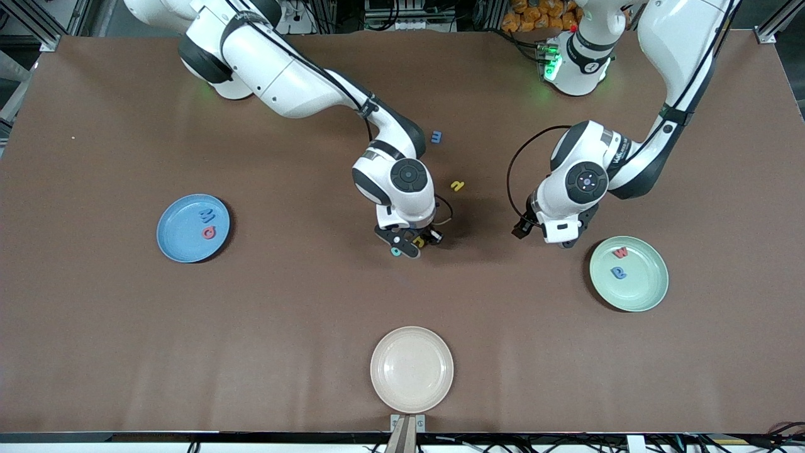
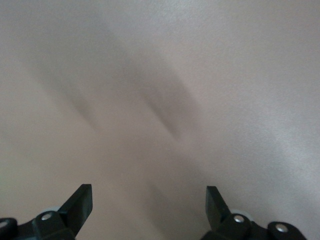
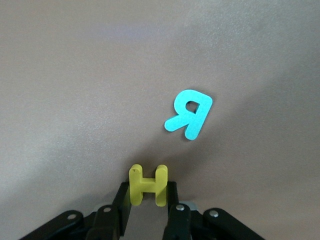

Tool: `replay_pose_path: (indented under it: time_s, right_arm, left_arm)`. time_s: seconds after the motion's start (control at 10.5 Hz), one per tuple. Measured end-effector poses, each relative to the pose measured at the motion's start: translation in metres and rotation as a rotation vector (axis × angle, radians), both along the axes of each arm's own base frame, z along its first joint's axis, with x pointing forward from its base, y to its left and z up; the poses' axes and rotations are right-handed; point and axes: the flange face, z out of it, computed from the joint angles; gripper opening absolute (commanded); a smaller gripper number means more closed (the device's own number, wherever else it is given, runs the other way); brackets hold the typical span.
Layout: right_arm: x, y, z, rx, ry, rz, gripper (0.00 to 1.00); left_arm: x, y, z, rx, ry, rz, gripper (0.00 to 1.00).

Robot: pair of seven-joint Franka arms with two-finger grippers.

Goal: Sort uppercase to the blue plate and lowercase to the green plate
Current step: 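Close the right gripper on the yellow H and lift it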

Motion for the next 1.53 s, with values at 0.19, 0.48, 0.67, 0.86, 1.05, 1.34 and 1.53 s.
replay_pose_path:
  time_s: [0.19, 0.48, 0.67, 0.86, 1.05, 1.34, 1.53]
  right_arm:
    - [0.000, 0.000, 0.000, 0.000, -0.001, 0.005, 0.21]
    - [0.003, 0.000, 0.003, 0.003, -0.010, 0.029, 0.18]
    - [0.011, -0.004, 0.013, -0.002, -0.018, 0.065, 0.15]
    - [0.025, -0.016, 0.024, -0.011, -0.009, 0.127, 0.15]
    - [0.045, -0.044, 0.036, -0.009, 0.036, 0.239, 0.15]
    - [0.069, -0.097, 0.048, -0.073, 0.135, 0.410, 0.15]
    - [0.082, -0.148, 0.042, -0.097, 0.200, 0.540, 0.15]
  left_arm:
    - [0.001, 0.000, 0.001, 0.000, -0.010, -0.005, 1.00]
    - [0.002, -0.001, 0.001, -0.006, -0.021, -0.005, 1.00]
    - [0.002, -0.001, 0.001, -0.006, -0.021, -0.006, 1.00]
    - [0.001, -0.004, 0.002, -0.008, -0.022, -0.013, 1.00]
    - [-0.003, -0.012, 0.001, -0.008, -0.022, -0.027, 1.00]
    - [-0.016, -0.034, -0.001, -0.007, -0.018, -0.066, 1.00]
    - [-0.040, -0.066, -0.007, -0.003, -0.018, -0.081, 1.00]
